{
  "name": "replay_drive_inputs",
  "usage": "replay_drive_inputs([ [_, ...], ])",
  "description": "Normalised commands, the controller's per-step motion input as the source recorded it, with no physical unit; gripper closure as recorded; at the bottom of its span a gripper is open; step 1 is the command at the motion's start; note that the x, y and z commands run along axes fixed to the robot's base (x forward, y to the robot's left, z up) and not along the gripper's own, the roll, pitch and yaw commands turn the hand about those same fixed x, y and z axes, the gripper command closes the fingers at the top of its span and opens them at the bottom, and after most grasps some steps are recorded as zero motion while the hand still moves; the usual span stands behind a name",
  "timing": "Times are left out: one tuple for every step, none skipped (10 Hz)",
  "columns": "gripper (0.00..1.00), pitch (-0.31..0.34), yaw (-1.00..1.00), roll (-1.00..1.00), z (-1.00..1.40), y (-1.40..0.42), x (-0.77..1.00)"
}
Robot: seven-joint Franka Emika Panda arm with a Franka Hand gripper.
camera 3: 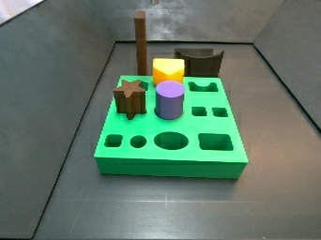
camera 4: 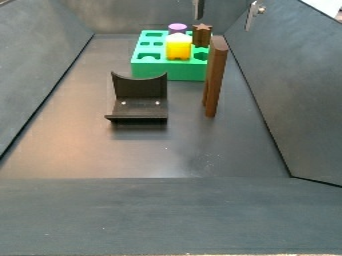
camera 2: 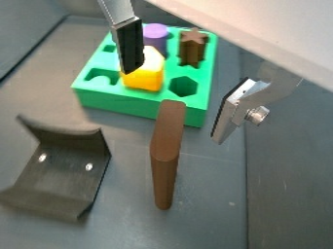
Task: Pick up the square-circle object. Move up. Rotate the square-circle object. Place the square-circle object on the fixture. Regrasp the square-circle object. Move to above the board. Insert the square-circle object.
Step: Rotate the square-circle object.
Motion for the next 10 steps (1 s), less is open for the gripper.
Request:
replay_drive_inputs([
  [0.0, 0.037, 1.0, 0.01, -0.01, 0.0, 0.02],
  [0.0, 0.041, 1.0, 0.01, -0.01, 0.0, 0.02],
  [0.0, 0.048, 1.0, 0.01, -0.01, 0.0, 0.02],
  [0.0, 0.059, 1.0, 0.02, -0.01, 0.0, 0.02],
  [0.0, 0.073, 1.0, 0.02, -0.01, 0.0, 0.02],
  [0.0, 0.077, 0.81, 0.02, -0.01, 0.0, 0.02],
  [0.0, 0.075, 0.57, 0.02, 0.0, 0.0, 0.02],
  [0.0, 0.074, 0.33, 0.02, 0.0, 0.0, 0.03],
  [0.0, 0.073, 0.21, 0.02, 0.0, 0.0, 0.03],
  [0.0, 0.072, 0.14, 0.02, -1.0, 0.0, 0.0],
])
